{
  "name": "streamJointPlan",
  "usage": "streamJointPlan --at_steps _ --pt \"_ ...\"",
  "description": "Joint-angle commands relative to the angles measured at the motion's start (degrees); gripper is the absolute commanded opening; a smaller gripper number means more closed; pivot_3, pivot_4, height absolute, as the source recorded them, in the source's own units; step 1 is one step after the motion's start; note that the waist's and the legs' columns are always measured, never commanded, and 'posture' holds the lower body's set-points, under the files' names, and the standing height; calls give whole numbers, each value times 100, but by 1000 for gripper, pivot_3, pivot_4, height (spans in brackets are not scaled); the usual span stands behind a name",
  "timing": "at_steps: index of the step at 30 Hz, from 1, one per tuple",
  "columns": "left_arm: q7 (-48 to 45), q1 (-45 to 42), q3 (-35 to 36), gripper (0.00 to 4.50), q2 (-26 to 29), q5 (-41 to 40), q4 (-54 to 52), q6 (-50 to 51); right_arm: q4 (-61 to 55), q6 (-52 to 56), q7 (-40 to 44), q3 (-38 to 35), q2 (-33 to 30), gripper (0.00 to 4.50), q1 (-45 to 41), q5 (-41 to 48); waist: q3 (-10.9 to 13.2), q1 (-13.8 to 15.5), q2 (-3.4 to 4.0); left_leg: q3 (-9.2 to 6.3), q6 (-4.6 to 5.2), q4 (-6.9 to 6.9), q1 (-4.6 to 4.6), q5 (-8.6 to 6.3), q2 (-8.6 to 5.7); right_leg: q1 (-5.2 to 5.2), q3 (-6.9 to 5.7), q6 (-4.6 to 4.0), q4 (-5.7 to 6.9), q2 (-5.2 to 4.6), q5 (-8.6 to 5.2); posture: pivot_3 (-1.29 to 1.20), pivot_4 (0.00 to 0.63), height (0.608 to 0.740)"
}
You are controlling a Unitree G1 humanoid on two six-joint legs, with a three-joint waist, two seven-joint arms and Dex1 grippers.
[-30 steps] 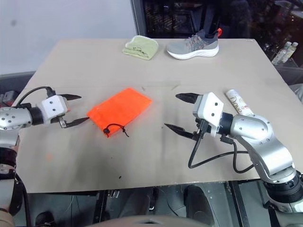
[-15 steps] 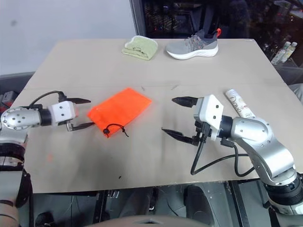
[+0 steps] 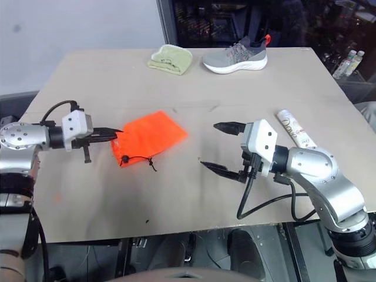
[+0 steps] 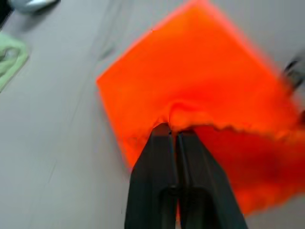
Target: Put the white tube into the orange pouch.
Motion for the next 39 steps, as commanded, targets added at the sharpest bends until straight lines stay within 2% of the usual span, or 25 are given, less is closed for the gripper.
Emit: streamJointPlan --at_steps 1,5,8,11,17,23,28,38,39 --pt "213 56 290 67 287 -1038 -1527 2411 -127 -114 -65 -166 18 4500 5 4 1 5 1 -2 0 0 0 0 0 0 -1 1 0 1 0 0 150 740" --pt "1264 -680 121 67 -26 -1604 -2357 4788 -36 121 -407 -237 -96 4500 43 -278 5 61 -3 -19 0 11 4 0 0 12 -13 4 4 6 -3 0 150 740" --pt "1726 -1164 57 67 -346 -1852 -2543 5854 311 531 -1127 -217 -183 4500 -112 -963 4 44 -4 -21 0 19 9 0 -7 23 -13 23 4 7 -14 0 150 740" --pt "2409 -1647 180 67 -906 -2035 -2547 6632 723 569 -1599 -237 -227 4500 -149 -1559 5 38 -4 -17 -1 19 8 1 -11 19 -9 12 9 7 -8 0 150 740" --pt "2927 -1953 -40 67 -1245 -1881 -2655 7000 1040 1951 -2372 -79 -318 4500 -433 -2318 6 11 -2 -4 -2 9 5 1 -24 -8 9 0 32 9 -2 0 150 740" --pt "3373 -1637 -203 67 -1334 -1769 -3069 7211 1999 2782 -2614 -545 -205 4500 -839 -2348 6 29 -2 0 -1 10 7 1 -24 -6 15 1 31 1 -2 0 150 740" --pt "3922 -1482 158 67 -1761 -1877 -3265 7390 3134 2692 -2802 -686 -142 4500 -1313 -2495 7 44 -3 -2 -1 11 5 1 -27 -5 17 1 29 -3 -1 0 150 740" --pt "4489 -1543 564 67 -2113 -2005 -3339 7578 5734 2012 -2605 -337 170 4500 -2248 -2720 8 7 -2 9 -2 6 10 2 -33 -6 24 0 29 -2 0 0 150 740" --pt "4544 -1547 605 0 -2144 -2014 -3333 7591 5872 1942 -2578 -343 185 3875 -2297 -2725 7 7 -2 9 -2 6 11 2 -34 -4 25 0 28 -2 0 0 150 740"
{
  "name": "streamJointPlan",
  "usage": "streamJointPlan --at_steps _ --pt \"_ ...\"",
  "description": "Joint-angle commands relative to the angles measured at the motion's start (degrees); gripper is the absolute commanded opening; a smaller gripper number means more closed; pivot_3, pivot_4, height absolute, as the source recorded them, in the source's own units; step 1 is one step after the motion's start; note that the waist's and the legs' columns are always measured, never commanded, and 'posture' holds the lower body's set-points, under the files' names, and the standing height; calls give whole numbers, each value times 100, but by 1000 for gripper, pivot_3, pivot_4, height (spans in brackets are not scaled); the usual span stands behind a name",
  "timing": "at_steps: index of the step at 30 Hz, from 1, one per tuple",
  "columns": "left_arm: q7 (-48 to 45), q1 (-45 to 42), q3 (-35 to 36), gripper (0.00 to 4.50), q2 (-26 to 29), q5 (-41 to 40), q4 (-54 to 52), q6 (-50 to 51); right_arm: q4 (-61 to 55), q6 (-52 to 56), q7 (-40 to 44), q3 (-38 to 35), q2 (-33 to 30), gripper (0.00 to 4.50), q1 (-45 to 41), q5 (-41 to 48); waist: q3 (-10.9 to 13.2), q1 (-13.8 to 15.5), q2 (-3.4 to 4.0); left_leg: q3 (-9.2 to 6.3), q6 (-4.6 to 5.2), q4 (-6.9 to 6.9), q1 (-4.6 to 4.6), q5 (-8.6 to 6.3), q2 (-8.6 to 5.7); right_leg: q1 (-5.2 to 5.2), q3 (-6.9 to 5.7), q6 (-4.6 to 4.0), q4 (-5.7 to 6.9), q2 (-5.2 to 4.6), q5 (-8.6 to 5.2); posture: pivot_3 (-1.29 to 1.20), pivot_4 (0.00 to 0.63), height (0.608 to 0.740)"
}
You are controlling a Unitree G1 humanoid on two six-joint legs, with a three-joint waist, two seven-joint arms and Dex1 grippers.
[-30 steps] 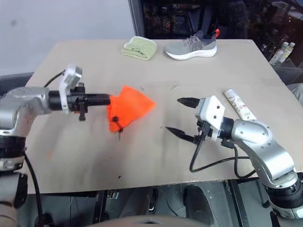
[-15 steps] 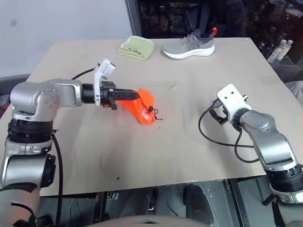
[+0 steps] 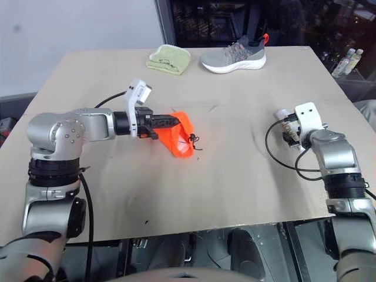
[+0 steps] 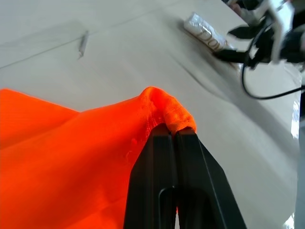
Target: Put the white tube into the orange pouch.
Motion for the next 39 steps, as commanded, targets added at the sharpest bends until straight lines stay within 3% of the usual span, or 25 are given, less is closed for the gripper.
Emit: streamJointPlan --at_steps 1,6,8,16,20,23,30,33,39 --pt "157 -119 278 0 -59 -99 -179 35 408 -291 126 28 6 3730 -169 -111 0 1 0 0 0 0 0 0 0 0 0 0 0 0 0 0 150 740" --pt "455 -174 525 0 -207 -125 -58 77 320 -308 309 -22 -50 1305 -115 -68 -1 8 -1 -6 0 1 -1 0 0 2 -1 0 0 0 0 0 150 740" --pt "537 -193 588 0 -251 -148 -43 109 -61 -293 407 -37 -133 611 40 -45 -2 9 -4 -7 -1 2 0 0 0 4 -1 0 0 0 0 0 150 740" --pt "736 -275 720 0 -406 -169 26 225 -2890 245 1279 -192 -457 611 885 704 4 12 6 -11 -1 -1 -6 0 0 -3 -4 0 1 0 0 0 150 740" --pt "672 -345 714 0 -355 -188 110 296 -4784 868 1756 345 -475 611 1187 1369 9 -9 14 -13 0 -1 -4 -1 1 -3 -6 1 -1 3 0 0 150 740" --pt "518 -348 636 0 -189 -184 113 332 -5435 1226 1691 876 -211 611 1060 1576 8 -10 13 -20 -1 -1 -3 -1 3 -2 -12 1 1 5 -1 0 150 740" --pt "221 -390 444 0 112 -196 52 407 -5280 1088 1870 1778 115 611 519 1618 9 48 11 -28 -1 6 -8 0 -2 4 -17 1 -8 -5 -1 0 150 740" --pt "-38 -218 169 0 341 -229 -273 369 -4347 725 1858 2229 491 611 46 1309 12 7 6 -26 -4 3 -7 1 -1 2 -19 1 -10 -1 0 0 150 740" --pt "-64 -107 22 0 357 -212 -417 265 -3843 550 2107 2463 858 611 -354 1298 14 11 8 -27 -23 -10 -8 13 1 -7 -17 -1 -6 0 -1 0 150 740"
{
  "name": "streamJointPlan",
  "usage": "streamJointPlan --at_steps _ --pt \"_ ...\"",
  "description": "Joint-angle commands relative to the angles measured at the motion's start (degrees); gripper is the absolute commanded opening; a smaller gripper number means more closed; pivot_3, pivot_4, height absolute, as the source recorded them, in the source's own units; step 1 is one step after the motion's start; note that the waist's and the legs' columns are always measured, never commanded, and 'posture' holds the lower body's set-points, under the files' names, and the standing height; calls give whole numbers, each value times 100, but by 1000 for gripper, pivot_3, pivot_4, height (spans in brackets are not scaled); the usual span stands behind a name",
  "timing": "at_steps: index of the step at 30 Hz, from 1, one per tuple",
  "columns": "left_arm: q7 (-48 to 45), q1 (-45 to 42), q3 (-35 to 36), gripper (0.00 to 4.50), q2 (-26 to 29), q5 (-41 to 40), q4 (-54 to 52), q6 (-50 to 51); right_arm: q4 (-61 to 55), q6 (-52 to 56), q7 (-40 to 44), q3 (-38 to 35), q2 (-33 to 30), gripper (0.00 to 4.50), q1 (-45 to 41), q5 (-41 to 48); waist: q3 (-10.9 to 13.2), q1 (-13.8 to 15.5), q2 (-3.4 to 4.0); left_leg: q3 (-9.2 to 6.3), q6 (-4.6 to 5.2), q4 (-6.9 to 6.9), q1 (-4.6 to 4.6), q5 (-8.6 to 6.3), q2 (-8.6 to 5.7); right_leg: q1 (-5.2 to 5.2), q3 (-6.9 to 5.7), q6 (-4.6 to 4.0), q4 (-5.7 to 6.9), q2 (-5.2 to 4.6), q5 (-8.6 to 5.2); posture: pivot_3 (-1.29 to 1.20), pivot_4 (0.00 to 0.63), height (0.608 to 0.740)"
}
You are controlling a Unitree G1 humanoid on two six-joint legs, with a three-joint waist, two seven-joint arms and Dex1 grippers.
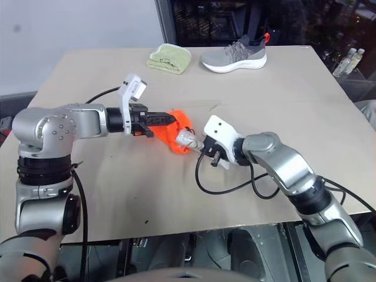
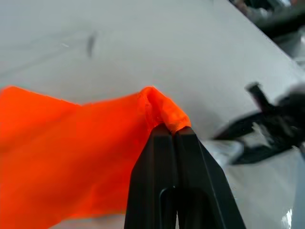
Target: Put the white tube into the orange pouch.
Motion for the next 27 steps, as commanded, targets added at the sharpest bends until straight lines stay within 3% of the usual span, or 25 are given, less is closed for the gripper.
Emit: streamJointPlan --at_steps 1,9,13,21,27 --pt "-72 -8 46 0 46 -72 -234 -100 88 -172 120 23 190 611 -317 -33 0 -2 0 0 1 0 -2 0 -1 0 0 0 -2 -1 0 0 150 740" --pt "-377 155 -83 0 258 -262 -456 26 631 456 -298 -184 852 611 -691 -67 1 2 1 -2 2 1 0 -1 -2 0 -1 0 5 -1 0 0 150 740" --pt "-527 118 -76 0 319 -482 -536 243 977 714 -445 112 883 611 -866 -344 1 -3 2 -2 2 1 1 -1 -2 0 0 0 6 -1 0 0 150 740" --pt "-658 313 -148 0 653 -427 -454 240 576 1514 -323 -999 827 611 -676 420 3 15 4 -2 4 -3 0 -3 -2 -1 0 0 3 -1 0 0 150 740" --pt "-562 222 -77 0 421 -472 -261 293 248 1525 -272 -907 641 611 -503 617 3 -6 4 -1 19 -3 1 -11 -4 0 -1 0 3 -1 0 0 150 740"
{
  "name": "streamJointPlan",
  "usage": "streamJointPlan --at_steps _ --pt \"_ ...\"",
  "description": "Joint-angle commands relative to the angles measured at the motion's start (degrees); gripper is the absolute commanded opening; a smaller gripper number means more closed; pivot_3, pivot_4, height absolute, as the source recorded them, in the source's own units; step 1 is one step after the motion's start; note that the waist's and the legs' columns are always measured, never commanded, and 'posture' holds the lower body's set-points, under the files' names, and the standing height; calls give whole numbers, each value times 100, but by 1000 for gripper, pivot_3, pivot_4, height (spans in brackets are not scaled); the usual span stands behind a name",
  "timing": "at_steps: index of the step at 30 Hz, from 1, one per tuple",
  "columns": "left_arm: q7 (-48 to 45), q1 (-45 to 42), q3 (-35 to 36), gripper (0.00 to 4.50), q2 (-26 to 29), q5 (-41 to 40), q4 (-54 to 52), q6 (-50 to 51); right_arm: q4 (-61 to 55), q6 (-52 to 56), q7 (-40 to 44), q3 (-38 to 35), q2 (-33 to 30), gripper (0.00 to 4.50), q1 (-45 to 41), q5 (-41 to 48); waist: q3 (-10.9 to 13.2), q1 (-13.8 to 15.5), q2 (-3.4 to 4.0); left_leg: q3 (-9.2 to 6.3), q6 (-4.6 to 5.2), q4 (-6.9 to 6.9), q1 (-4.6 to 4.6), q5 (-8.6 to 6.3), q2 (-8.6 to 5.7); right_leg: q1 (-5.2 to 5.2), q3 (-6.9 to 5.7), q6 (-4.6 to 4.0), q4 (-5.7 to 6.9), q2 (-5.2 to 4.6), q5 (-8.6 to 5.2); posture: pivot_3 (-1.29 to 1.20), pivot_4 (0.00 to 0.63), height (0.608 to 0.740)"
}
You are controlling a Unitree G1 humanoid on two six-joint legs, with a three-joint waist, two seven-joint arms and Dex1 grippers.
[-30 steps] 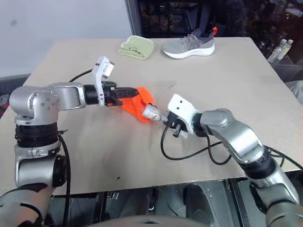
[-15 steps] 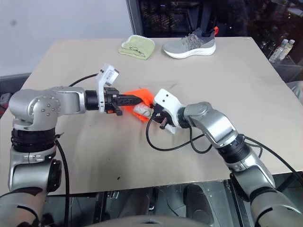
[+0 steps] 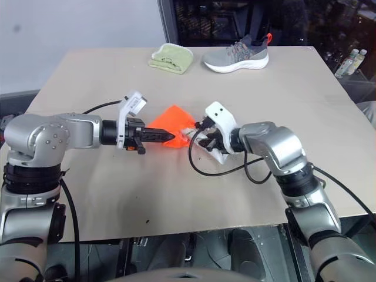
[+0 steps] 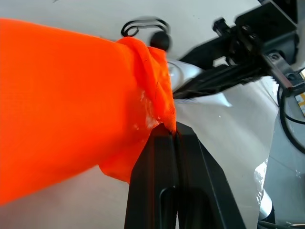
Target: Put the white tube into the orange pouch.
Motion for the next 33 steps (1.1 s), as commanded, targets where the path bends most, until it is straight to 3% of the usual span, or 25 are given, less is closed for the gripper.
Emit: streamJointPlan --at_steps 1,10,18,22,23,29,33 --pt "41 -159 152 0 -159 -126 12 34 -341 -209 27 205 63 611 -125 38 0 -15 0 1 0 0 1 0 0 0 0 0 1 1 0 0 150 740" --pt "130 -347 184 0 -487 -234 -29 172 1085 -1163 -239 926 1048 611 -803 -581 0 -124 -1 0 -2 2 3 1 -1 -2 4 0 7 1 0 0 150 740" --pt "192 -136 261 0 -410 -352 -200 251 2345 -1849 -205 357 1643 611 -1197 -601 0 -124 0 -4 -24 -13 2 13 0 -4 4 -1 -2 0 1 0 150 740" --pt "354 -25 469 0 -466 -312 -27 235 2186 -1996 -76 277 1590 2003 -1003 -572 0 -123 1 -2 -27 -20 -1 15 0 -13 7 -1 -2 -1 1 0 150 740" --pt "375 -9 506 0 -469 -287 27 216 2081 -2007 -96 230 1566 2697 -938 -562 0 -122 1 -3 -27 -21 -1 15 0 -14 7 -1 -2 -1 1 0 150 740" --pt "439 -91 728 0 -363 -25 712 -177 187 -1843 130 -21 510 2697 -158 -428 1 -111 2 -3 -20 -23 -1 11 -4 -14 6 -1 -1 -1 1 0 150 740" --pt "498 -230 933 0 -474 -87 934 -151 -345 -1644 -59 -370 338 2697 130 -223 1 -127 1 -2 -16 -23 2 9 -3 -14 6 -1 -1 1 0 0 150 740"
